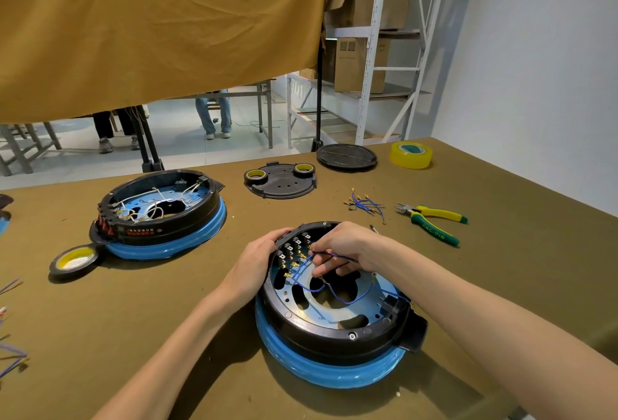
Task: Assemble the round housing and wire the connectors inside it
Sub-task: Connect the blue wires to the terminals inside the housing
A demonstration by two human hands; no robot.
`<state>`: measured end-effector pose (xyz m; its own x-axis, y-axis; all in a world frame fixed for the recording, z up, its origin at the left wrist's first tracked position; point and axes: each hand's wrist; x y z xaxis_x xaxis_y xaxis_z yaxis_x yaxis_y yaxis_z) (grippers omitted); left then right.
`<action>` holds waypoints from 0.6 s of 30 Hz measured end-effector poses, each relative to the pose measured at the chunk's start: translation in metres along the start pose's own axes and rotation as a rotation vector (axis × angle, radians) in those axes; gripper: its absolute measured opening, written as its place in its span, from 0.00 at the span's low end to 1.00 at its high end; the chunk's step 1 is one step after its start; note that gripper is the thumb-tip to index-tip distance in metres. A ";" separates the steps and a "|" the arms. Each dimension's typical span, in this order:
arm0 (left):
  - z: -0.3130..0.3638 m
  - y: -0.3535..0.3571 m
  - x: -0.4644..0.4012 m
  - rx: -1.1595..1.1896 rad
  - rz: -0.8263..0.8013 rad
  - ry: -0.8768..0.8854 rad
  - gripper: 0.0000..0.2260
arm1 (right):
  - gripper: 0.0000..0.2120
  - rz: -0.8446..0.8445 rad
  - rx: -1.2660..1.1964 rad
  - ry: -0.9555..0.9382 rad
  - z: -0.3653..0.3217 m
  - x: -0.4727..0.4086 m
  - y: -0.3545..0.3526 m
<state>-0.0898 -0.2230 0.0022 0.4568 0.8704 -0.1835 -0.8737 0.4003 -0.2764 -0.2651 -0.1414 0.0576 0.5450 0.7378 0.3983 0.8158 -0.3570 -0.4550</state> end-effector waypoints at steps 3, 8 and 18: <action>0.001 0.000 0.000 -0.010 0.000 0.010 0.18 | 0.09 0.010 -0.022 0.018 0.000 0.000 0.003; 0.000 0.000 -0.001 -0.018 0.009 0.014 0.18 | 0.09 0.035 -0.020 0.036 0.000 0.000 0.006; 0.002 -0.001 0.000 -0.028 -0.006 0.037 0.18 | 0.09 0.056 -0.034 0.029 0.001 -0.001 0.006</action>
<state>-0.0893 -0.2226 0.0038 0.4682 0.8567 -0.2164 -0.8663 0.3967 -0.3037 -0.2609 -0.1440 0.0536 0.5947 0.6994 0.3964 0.7900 -0.4167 -0.4498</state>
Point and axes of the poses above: each hand's wrist, its own x-axis away from the middle knuckle, its own y-axis out of the palm, z = x × y, and after that the axes turned 15 degrees about z, right-handed
